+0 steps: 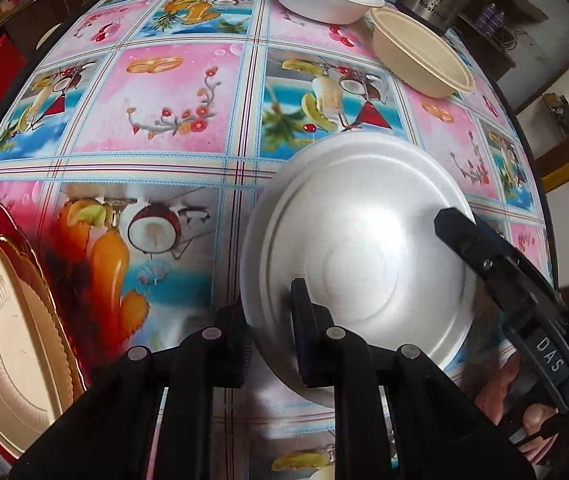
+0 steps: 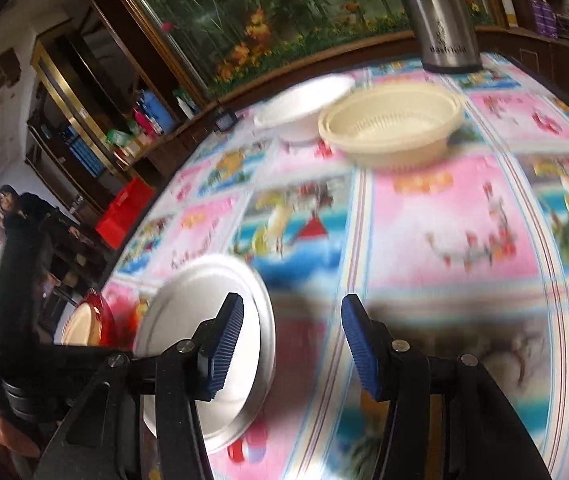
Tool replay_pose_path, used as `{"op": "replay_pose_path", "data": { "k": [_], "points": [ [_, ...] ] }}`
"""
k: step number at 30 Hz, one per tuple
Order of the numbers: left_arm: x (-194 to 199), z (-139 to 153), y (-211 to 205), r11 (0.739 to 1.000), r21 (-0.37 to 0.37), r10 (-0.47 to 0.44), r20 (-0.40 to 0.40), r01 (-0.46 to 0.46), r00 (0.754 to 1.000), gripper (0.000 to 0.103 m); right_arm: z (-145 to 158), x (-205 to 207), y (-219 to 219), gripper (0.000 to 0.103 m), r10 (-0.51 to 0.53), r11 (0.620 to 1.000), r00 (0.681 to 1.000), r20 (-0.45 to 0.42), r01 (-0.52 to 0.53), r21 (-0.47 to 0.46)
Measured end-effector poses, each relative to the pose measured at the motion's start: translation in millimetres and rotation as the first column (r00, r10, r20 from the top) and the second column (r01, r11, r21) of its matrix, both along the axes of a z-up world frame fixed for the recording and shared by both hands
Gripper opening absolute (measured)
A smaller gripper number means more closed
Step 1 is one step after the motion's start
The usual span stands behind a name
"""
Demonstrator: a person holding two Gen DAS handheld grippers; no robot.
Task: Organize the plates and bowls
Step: 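Lift the white bowl and lower it onto the plate stack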
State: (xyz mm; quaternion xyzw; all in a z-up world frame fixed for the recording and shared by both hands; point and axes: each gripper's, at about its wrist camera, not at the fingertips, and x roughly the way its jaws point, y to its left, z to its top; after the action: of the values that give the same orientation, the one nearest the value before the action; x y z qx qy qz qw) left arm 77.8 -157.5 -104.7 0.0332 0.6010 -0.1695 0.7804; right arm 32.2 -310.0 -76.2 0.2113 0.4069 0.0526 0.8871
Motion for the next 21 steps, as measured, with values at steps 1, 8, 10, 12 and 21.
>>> {"op": "replay_pose_path", "data": {
  "k": [1,8,10,12,21],
  "points": [
    [-1,1,3,1.0,-0.001,-0.003,0.005,0.003,1.0,0.015,0,-3,1,0.052,-0.004,1.0,1.0,-0.008,0.004,0.004],
    [-21,3,12,0.999,-0.006,-0.033,0.049,0.033,0.998,0.015,-4,-14,12,0.031,-0.013,1.0,0.994,-0.104,0.013,-0.005],
    [-28,5,12,0.999,-0.001,-0.047,0.074,0.048,0.996,0.015,-6,-17,15,0.024,-0.013,1.0,0.992,-0.127,0.014,0.013],
    [-34,7,10,0.998,0.019,-0.062,0.108,0.06,0.992,0.015,-5,-20,21,0.011,-0.01,1.0,0.99,-0.144,0.013,0.021],
    [-62,11,16,0.995,0.019,-0.102,0.186,0.1,0.977,0.016,4,-43,27,0.009,-0.054,0.998,0.989,-0.135,0.057,0.016]
  ]
}}
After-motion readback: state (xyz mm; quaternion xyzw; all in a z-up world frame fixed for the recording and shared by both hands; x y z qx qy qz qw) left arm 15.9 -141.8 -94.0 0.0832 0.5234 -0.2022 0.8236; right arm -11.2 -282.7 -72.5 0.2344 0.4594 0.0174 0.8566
